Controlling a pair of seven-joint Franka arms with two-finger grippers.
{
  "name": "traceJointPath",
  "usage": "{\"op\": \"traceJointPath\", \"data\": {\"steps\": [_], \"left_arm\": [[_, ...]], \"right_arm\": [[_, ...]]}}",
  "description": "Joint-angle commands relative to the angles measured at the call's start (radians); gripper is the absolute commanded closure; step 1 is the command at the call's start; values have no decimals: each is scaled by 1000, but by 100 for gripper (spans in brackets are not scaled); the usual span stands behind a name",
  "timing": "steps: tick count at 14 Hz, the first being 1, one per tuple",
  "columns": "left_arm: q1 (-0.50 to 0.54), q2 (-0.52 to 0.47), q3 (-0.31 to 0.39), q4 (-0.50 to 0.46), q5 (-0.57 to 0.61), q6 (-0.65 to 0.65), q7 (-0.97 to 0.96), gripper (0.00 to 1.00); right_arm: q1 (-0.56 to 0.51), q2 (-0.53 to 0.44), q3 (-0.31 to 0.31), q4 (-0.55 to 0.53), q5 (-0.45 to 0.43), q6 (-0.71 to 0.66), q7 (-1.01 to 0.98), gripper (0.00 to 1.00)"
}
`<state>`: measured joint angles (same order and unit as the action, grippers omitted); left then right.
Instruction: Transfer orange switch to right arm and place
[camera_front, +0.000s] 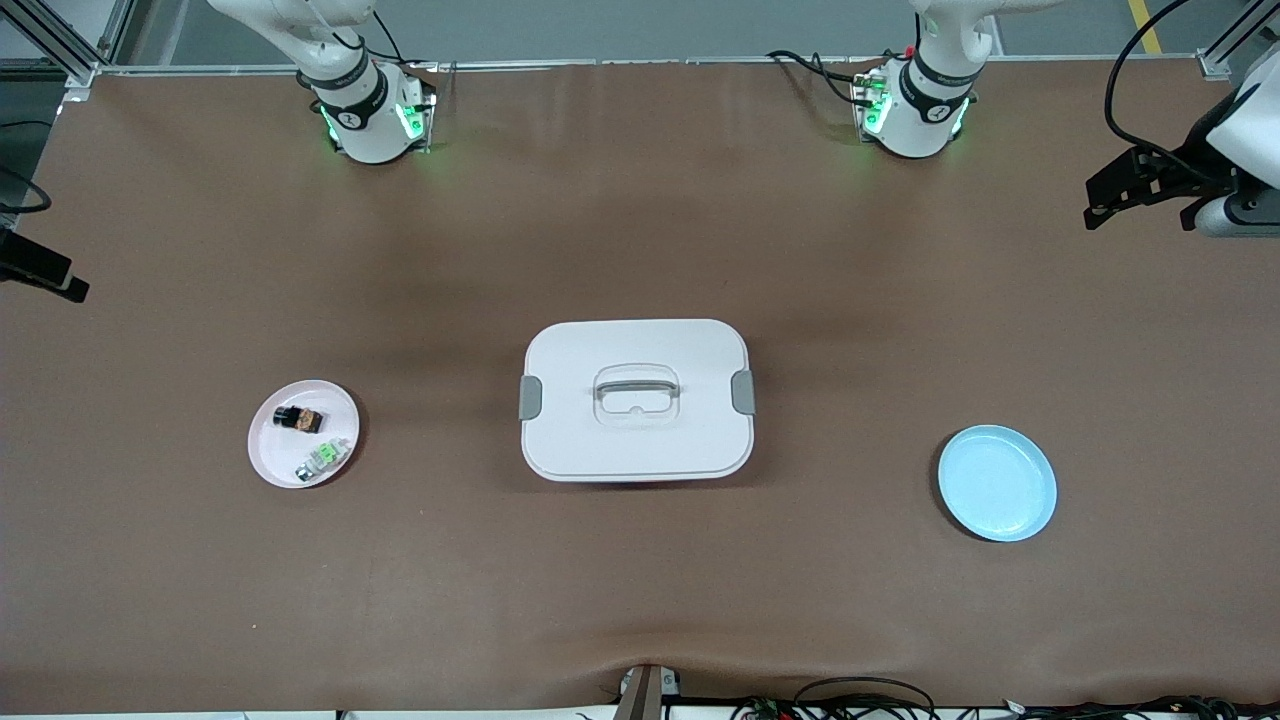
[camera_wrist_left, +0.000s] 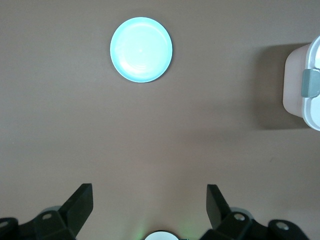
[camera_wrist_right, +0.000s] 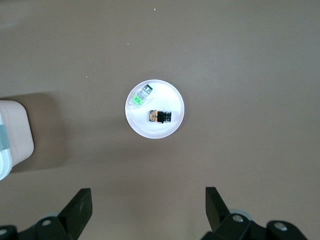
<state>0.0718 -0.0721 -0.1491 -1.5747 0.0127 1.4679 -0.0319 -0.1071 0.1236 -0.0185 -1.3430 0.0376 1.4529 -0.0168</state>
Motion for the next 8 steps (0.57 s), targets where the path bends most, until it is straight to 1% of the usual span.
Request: {"op": "traceJointPath", "data": {"steps": [1, 3, 4, 8], "left_arm": [[3, -34, -4, -24, 16, -6, 23, 0], [3, -38, -1, -27, 16, -5, 23, 0], [3, -38, 0, -28, 18, -5, 23, 0], [3, -40, 3, -28, 16, -5, 23, 0]], "right_arm": [[-17, -30, 14, -50, 13, 9, 14, 0], [-17, -79, 14, -128, 13, 53, 14, 0], [-17, -90, 14, -146, 13, 64, 14, 0], [-14, -96, 14, -156, 4, 61, 14, 0]]}}
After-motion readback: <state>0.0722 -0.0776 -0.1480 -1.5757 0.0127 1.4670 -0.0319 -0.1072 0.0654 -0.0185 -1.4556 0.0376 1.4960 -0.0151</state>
